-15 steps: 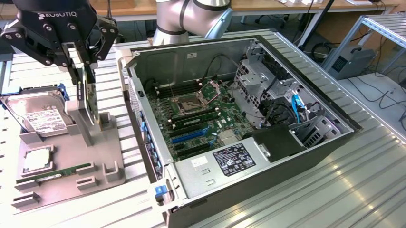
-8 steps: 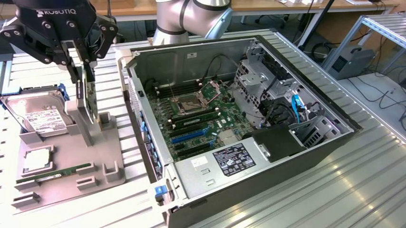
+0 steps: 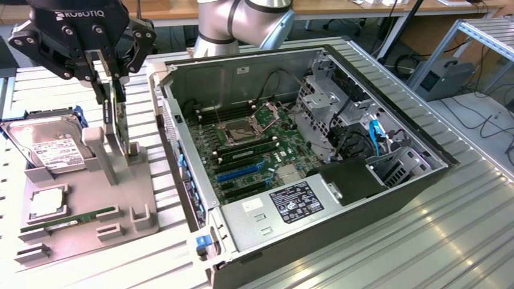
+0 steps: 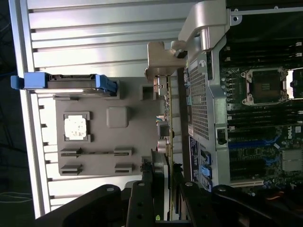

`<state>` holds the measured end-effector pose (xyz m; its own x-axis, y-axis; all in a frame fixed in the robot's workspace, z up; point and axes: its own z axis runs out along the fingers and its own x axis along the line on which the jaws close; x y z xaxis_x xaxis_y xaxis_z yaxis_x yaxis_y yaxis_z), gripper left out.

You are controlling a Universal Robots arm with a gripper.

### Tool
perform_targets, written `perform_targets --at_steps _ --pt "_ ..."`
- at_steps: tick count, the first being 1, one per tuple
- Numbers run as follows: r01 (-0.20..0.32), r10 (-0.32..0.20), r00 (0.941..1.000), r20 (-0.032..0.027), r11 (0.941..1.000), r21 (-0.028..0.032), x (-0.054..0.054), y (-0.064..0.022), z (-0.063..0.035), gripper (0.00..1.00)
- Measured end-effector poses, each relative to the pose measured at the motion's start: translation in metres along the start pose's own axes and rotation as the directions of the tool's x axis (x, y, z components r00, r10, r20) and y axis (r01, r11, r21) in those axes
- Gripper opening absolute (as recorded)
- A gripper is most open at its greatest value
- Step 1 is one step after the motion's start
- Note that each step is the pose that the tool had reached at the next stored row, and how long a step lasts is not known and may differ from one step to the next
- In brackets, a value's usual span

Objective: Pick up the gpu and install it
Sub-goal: 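Pick up the gpu and move the gpu toward the slot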

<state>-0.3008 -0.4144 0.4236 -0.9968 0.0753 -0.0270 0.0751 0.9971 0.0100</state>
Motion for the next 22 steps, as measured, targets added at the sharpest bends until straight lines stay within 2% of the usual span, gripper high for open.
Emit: perform_targets --at_steps 7,22 --pt "0.0 0.0 1.0 0.0001 1.0 0.0 -0.012 0.0009 0.0003 0.27" --pt "0.0 0.0 1.0 0.0 1.0 0.0 -0.023 0.0017 0.0007 0.27"
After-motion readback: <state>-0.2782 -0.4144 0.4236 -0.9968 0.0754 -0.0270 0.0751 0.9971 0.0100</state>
